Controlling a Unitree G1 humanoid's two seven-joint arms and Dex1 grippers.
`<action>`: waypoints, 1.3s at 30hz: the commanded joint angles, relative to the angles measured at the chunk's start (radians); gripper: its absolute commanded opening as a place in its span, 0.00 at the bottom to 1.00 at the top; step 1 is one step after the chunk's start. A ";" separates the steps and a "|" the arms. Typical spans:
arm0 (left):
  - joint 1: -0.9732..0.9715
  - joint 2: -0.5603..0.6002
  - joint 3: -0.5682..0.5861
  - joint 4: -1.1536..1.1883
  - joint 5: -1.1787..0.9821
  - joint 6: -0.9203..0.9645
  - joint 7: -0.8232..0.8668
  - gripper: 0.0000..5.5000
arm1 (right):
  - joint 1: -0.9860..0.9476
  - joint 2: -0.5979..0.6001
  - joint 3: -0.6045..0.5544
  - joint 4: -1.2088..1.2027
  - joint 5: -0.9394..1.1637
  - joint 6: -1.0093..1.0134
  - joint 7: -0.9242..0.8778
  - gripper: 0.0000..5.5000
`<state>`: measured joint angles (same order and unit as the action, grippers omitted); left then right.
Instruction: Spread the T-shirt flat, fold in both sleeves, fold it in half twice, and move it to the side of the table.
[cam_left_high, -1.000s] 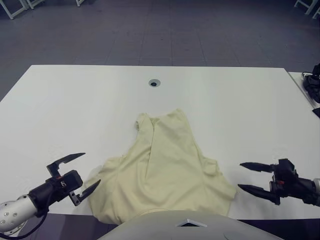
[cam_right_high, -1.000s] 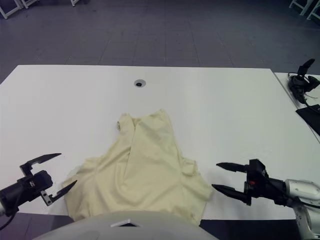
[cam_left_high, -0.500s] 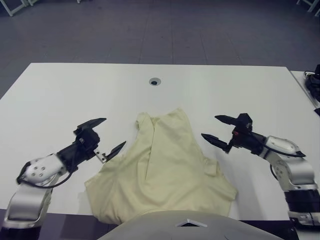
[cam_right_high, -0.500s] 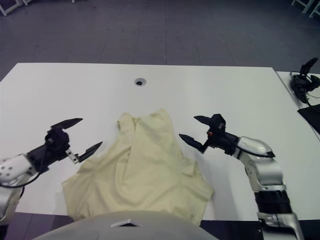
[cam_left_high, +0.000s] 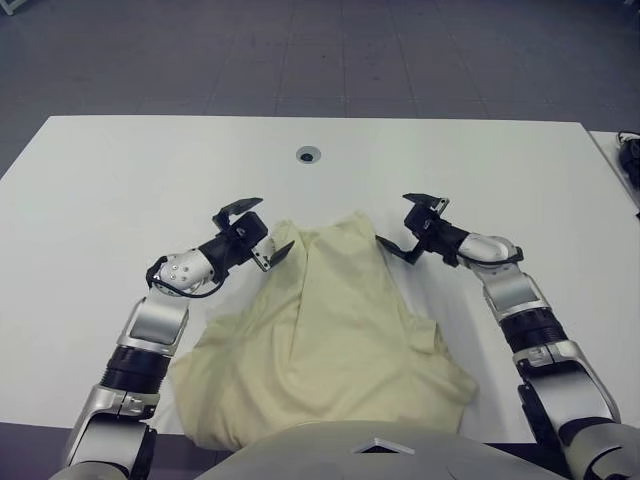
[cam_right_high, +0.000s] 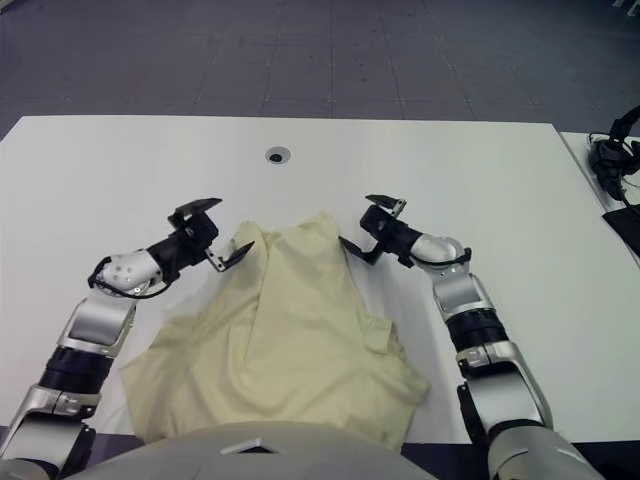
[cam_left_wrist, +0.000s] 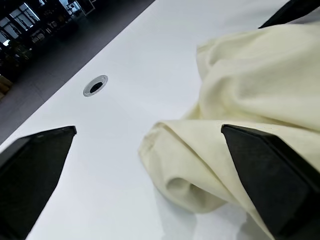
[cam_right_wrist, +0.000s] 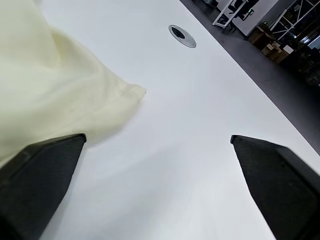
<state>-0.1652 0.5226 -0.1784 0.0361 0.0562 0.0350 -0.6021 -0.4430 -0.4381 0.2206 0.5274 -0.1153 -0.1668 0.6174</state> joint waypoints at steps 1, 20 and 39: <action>-0.014 0.007 -0.026 0.025 0.047 -0.035 0.000 0.98 | -0.037 0.028 0.018 0.043 -0.021 -0.036 -0.001 0.98; 0.135 0.148 0.061 -0.044 0.086 -0.103 -0.014 0.98 | -0.054 -0.229 0.261 0.038 -0.505 -0.088 -0.067 0.98; 0.108 0.092 0.158 -0.109 0.008 -0.077 0.035 0.98 | 0.095 -0.288 0.186 -0.161 -0.421 -0.041 -0.050 0.98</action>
<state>0.0050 0.6362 -0.0411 -0.0565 0.0999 -0.0569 -0.5745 -0.4137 -0.7300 0.3671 0.3332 -0.5207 -0.2266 0.5121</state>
